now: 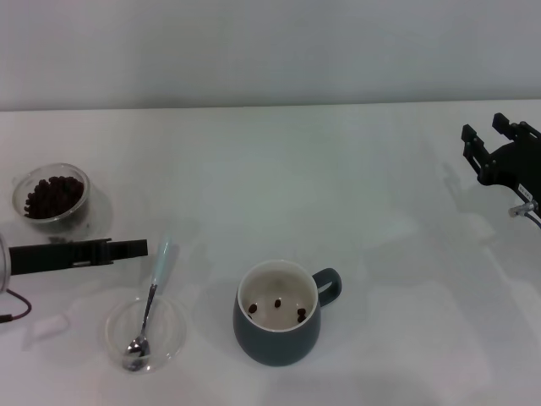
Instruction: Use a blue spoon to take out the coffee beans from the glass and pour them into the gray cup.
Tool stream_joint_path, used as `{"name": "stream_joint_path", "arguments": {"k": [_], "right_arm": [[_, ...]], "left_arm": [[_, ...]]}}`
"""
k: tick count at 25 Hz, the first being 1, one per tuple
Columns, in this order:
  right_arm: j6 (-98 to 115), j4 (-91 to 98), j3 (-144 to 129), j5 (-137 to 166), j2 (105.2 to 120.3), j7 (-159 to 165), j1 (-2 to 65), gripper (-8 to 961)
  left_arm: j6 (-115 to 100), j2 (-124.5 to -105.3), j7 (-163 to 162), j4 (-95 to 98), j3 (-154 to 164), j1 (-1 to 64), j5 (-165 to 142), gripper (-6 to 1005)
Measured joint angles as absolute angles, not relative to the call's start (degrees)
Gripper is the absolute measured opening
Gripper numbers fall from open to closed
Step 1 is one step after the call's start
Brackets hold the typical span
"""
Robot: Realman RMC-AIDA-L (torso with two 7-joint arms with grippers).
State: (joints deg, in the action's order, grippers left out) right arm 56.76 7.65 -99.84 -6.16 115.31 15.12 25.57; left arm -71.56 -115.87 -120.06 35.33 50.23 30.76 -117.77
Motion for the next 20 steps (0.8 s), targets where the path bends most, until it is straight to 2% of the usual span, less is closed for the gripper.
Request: {"name": "stream_joint_path", "arguments": {"k": [8, 14, 20], "right_arm": [[56.3, 7.6, -99.6, -6.3, 115.31, 15.1, 25.6, 499], [56.5, 8.2, -99.5, -6.3, 115.31, 15.8, 25.0, 499], [58.8, 8.2, -99.8, -6.1, 115.31, 16.8, 24.1, 499]], "left_arm": [[-70.5, -116.48, -110.0, 35.7, 43.2, 28.9, -113.4, 296], [-67.0, -118.74, -94.3, 34.2, 38.6, 26.2, -103.3, 294], [-65.2, -118.69, -69.5, 22.7, 38.1, 25.1, -83.6, 292]]}}
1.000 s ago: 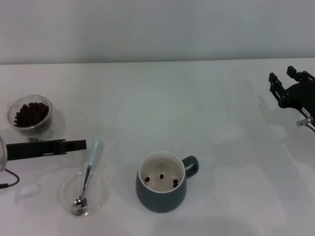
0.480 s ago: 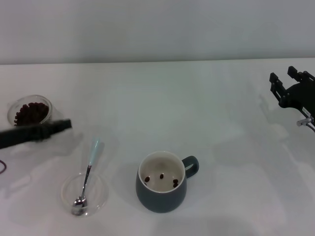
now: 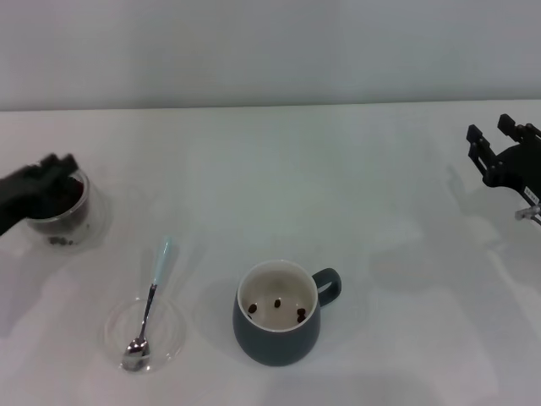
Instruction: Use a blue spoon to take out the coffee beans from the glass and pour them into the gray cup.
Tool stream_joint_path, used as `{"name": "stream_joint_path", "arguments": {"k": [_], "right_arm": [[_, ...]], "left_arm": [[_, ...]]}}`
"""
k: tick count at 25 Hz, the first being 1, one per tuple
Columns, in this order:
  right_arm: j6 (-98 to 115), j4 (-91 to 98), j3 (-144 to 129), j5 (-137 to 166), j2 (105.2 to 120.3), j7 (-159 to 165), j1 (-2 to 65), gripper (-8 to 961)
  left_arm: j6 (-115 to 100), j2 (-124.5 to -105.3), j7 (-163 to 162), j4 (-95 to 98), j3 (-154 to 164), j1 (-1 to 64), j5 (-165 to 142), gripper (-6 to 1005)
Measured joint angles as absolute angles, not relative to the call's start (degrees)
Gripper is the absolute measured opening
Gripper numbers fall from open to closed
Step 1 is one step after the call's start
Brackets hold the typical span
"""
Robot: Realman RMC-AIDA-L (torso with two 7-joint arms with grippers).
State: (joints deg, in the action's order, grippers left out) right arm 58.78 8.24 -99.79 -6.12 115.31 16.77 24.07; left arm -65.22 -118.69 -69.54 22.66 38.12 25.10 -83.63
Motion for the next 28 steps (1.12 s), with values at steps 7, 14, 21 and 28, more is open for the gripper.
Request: {"name": "stream_joint_path", "arguments": {"k": [7, 14, 21, 28], "right_arm": [[60.9, 8.2, -99.7, -6.2, 115.31, 16.4, 23.8, 499], [63.1, 8.3, -97.6, -6.4, 115.22, 15.6, 23.8, 499], [65.4, 8.2, -96.6, -6.4, 114.83, 12.7, 23.8, 499], [67.6, 7.8, -96.3, -6.4, 115.21, 11.0, 23.3, 499]], "left_arm": [[-66.0, -119.02, -49.7, 14.6, 38.0, 23.7, -67.1, 301], [-67.5, -119.23, -32.7, 7.1, 38.1, 24.6, -54.1, 324], [-69.0, -119.53, -27.1, 4.6, 38.0, 24.6, -46.9, 347], [-70.2, -119.53, -18.3, 0.8, 37.9, 24.7, -41.6, 548]]}}
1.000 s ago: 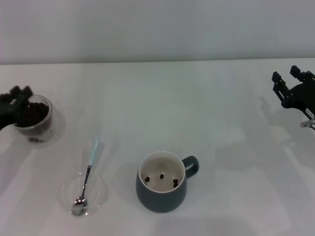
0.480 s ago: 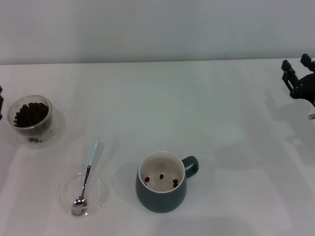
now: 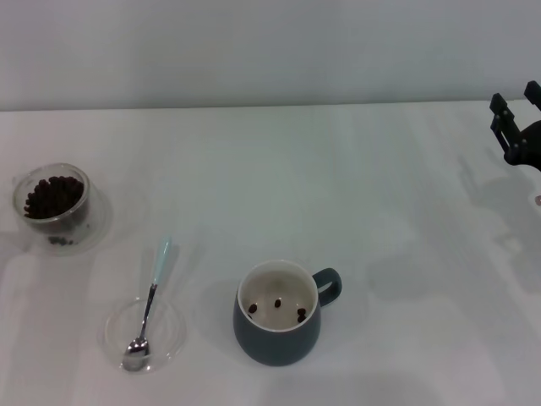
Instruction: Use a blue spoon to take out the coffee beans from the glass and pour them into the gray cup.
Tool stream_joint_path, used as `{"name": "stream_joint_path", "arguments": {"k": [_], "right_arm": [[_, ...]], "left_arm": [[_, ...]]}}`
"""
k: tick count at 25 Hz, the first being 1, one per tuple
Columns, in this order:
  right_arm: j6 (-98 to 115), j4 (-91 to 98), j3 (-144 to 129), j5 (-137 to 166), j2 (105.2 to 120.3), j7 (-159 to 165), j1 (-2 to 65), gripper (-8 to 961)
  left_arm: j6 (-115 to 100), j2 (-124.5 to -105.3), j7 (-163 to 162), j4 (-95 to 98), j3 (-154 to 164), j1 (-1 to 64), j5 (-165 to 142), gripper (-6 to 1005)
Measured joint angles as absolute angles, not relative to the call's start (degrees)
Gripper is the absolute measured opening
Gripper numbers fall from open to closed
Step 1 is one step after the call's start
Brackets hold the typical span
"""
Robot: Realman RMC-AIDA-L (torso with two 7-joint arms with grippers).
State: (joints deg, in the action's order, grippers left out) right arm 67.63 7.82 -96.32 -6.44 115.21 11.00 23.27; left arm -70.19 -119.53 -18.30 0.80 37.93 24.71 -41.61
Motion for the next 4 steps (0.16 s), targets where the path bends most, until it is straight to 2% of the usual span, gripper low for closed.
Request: {"name": "stream_joint_path", "arguments": {"k": [4], "right_arm": [[67.5, 7.6, -96.2, -6.5, 115.24, 11.3, 23.1, 499]], "left_arm": [[-71.3, -119.53, -18.0, 0.6, 37.9, 23.8, -38.9, 548]]}}
